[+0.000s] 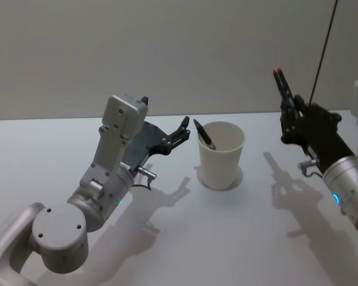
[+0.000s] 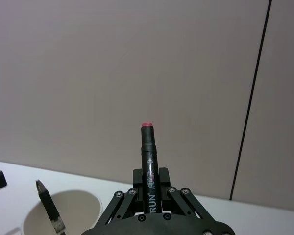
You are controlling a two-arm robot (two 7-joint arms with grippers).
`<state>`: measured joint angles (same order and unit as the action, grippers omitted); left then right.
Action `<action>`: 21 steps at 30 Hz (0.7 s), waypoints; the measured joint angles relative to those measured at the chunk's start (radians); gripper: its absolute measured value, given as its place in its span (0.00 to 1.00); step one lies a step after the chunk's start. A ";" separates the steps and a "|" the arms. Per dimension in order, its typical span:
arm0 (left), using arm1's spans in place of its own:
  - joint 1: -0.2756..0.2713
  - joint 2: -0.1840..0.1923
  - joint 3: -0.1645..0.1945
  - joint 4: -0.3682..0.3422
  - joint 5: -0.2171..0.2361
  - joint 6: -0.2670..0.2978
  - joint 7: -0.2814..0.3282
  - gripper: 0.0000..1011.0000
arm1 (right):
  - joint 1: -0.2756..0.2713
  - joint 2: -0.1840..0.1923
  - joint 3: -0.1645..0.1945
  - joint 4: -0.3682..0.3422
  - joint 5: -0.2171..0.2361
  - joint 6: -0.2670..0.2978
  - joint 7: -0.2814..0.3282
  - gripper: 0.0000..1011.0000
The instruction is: Place the pen into the pen holder.
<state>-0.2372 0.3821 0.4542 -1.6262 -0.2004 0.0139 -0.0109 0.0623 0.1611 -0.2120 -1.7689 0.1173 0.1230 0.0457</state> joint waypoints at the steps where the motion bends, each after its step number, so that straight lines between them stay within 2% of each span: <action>1: 0.000 0.000 0.000 0.000 0.000 0.000 0.000 0.99 | 0.002 0.000 0.000 0.001 -0.003 -0.010 0.004 0.18; 3: 0.000 0.000 0.000 0.000 0.000 0.000 0.000 0.99 | 0.013 -0.003 -0.003 0.007 -0.017 -0.054 0.022 0.18; 11: 0.000 0.000 0.000 0.000 0.000 0.000 0.000 0.99 | 0.059 -0.024 -0.015 0.056 -0.065 -0.168 0.070 0.18; 21: 0.000 0.000 0.000 0.000 0.000 0.000 0.000 0.99 | 0.117 -0.056 -0.034 0.148 -0.134 -0.266 0.114 0.18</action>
<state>-0.2372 0.3821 0.4542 -1.6262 -0.2004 0.0138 -0.0109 0.1789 0.1052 -0.2461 -1.6209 -0.0168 -0.1426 0.1601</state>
